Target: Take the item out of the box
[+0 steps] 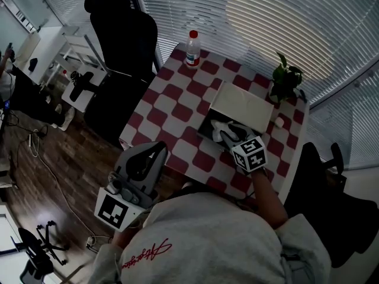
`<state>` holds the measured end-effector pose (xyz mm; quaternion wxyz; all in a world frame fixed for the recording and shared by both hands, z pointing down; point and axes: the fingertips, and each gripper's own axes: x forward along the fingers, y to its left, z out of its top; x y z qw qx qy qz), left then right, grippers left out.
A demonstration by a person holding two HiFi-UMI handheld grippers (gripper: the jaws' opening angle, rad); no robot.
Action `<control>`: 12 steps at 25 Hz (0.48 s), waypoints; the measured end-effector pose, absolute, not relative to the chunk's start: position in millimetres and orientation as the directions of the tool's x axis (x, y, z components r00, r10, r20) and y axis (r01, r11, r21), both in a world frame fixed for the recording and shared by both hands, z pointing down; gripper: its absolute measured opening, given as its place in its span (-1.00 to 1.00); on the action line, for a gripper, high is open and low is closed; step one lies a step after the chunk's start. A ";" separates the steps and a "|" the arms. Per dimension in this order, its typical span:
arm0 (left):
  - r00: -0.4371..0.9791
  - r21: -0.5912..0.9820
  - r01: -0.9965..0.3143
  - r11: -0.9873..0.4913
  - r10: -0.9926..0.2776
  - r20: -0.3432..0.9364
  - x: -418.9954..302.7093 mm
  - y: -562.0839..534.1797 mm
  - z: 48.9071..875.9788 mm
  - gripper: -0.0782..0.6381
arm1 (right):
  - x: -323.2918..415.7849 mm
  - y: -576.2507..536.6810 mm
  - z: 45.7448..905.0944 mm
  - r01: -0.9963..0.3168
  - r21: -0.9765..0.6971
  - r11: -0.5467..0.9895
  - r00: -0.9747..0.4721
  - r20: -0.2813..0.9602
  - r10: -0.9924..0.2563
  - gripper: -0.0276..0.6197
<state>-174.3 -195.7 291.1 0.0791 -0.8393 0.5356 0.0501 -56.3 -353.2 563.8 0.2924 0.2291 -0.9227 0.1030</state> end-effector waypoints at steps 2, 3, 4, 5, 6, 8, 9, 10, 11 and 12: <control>0.419 -0.077 -0.908 -0.412 -0.892 -0.169 -175.1 -195.1 290.6 -0.73 | -57.9 -352.9 565.0 -0.480 -0.051 0.876 -0.719 0.594 -0.359 -0.49; 0.418 -0.076 -0.909 -0.411 -0.893 -0.169 -175.6 -194.6 290.5 -0.73 | -58.7 -352.9 565.6 -0.478 -0.049 0.877 -0.718 0.598 -0.358 -0.49; 0.415 -0.075 -0.910 -0.409 -0.894 -0.169 -176.2 -194.0 290.5 -0.73 | -59.4 -353.0 566.4 -0.476 -0.047 0.878 -0.716 0.601 -0.356 -0.49; 0.413 -0.074 -0.911 -0.406 -0.895 -0.169 -176.7 -193.3 290.6 -0.73 | -59.8 -353.1 567.5 -0.475 -0.046 0.879 -0.714 0.604 -0.355 -0.49; 0.411 -0.074 -0.912 -0.405 -0.896 -0.169 -177.0 -192.7 291.0 -0.73 | -60.0 -353.2 568.9 -0.475 -0.045 0.879 -0.712 0.607 -0.354 -0.49; 0.408 -0.074 -0.913 -0.402 -0.897 -0.168 -178.0 -192.1 291.7 -0.73 | -60.1 -353.8 571.7 -0.474 -0.042 0.879 -0.707 0.614 -0.352 -0.49; 0.407 -0.073 -0.913 -0.400 -0.898 -0.168 -178.6 -192.1 291.8 -0.73 | -60.3 -354.1 573.0 -0.474 -0.042 0.880 -0.704 0.617 -0.350 -0.49; 0.406 -0.073 -0.914 -0.399 -0.898 -0.168 -179.1 -192.2 291.8 -0.73 | -60.6 -354.5 574.2 -0.473 -0.041 0.880 -0.702 0.620 -0.349 -0.49; 0.405 -0.073 -0.914 -0.398 -0.899 -0.169 -179.3 -192.1 291.8 -0.73 | -60.7 -354.7 575.5 -0.473 -0.041 0.880 -0.701 0.624 -0.347 -0.49; 0.404 -0.073 -0.915 -0.398 -0.899 -0.170 -179.3 -191.9 291.8 -0.73 | -60.6 -354.9 576.7 -0.472 -0.041 0.880 -0.698 0.627 -0.345 -0.49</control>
